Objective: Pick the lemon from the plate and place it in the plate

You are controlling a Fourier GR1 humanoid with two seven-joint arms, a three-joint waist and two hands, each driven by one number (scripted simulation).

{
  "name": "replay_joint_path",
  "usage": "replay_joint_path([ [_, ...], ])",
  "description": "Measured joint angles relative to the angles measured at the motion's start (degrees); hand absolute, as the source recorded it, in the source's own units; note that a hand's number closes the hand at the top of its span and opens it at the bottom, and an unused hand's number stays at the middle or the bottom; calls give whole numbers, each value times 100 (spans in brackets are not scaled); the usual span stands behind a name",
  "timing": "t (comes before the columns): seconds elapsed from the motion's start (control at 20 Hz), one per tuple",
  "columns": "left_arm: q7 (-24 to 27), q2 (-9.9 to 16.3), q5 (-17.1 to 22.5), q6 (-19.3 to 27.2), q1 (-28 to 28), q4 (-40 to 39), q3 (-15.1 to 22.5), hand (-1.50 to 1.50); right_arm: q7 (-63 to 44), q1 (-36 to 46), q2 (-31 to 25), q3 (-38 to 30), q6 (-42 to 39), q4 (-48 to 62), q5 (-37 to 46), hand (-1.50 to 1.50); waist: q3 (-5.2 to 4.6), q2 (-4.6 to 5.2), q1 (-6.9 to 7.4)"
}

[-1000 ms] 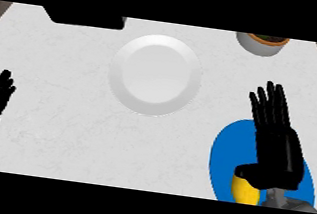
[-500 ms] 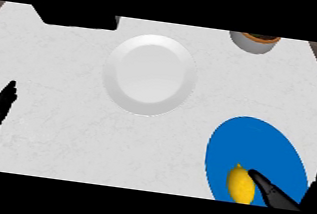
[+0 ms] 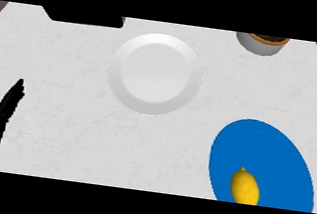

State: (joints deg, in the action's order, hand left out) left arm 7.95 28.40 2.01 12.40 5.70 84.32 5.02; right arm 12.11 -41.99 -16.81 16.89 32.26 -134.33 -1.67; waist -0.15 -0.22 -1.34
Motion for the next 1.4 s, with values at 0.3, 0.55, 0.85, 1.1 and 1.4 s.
replay_joint_path([
  [0.3, 4, -88, -106, 4, -19, 54, 76, 0, -1329, -732, -1037, -280, -214, -560, 653, -150, -3, 34, 105],
  [0.55, 43, -69, -98, -127, -63, 36, 15, 0, -2657, -530, -1714, -673, -495, -629, 702, -150, 1, 51, 186],
  [0.85, 10, -169, -181, -168, -232, -85, -9, 0, -4251, 497, -2280, -771, -1033, -466, 650, -150, 6, 60, 243],
  [1.1, -25, -154, -197, -267, -178, -18, -90, 0, -4965, 1250, -2551, -605, -1624, 13, 663, -150, 10, 46, 242],
  [1.4, -57, -292, -356, -269, -158, 6, -136, 0, -5295, 2065, -2426, -234, -2287, 758, 794, -150, 14, 34, 197],
])
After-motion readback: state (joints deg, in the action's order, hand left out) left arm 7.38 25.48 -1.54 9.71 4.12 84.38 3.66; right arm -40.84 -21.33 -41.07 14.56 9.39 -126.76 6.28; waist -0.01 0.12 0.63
